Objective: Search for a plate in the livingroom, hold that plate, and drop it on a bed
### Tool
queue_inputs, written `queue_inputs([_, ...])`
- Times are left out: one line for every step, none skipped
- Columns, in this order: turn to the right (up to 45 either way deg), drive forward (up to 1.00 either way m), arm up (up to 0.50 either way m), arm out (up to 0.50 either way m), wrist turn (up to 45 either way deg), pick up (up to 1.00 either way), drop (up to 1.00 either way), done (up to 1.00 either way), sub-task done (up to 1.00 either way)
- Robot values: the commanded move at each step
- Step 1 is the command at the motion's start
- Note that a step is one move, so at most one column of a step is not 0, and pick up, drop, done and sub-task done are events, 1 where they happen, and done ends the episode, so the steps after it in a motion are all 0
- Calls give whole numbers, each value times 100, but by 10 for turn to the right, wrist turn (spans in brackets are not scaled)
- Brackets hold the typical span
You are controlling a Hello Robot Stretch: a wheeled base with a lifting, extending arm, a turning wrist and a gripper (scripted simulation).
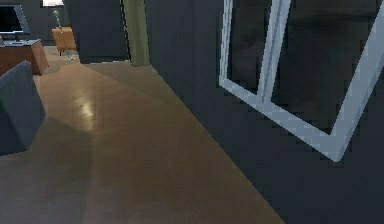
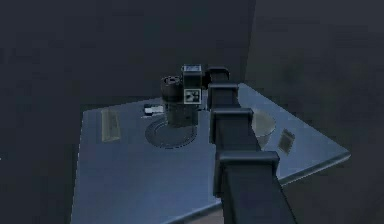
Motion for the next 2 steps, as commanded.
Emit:
queue_inputs([0,0,-14,0,0,0,0,0,0])
queue_inputs([0,0,0,0,0,100,0,0,0])
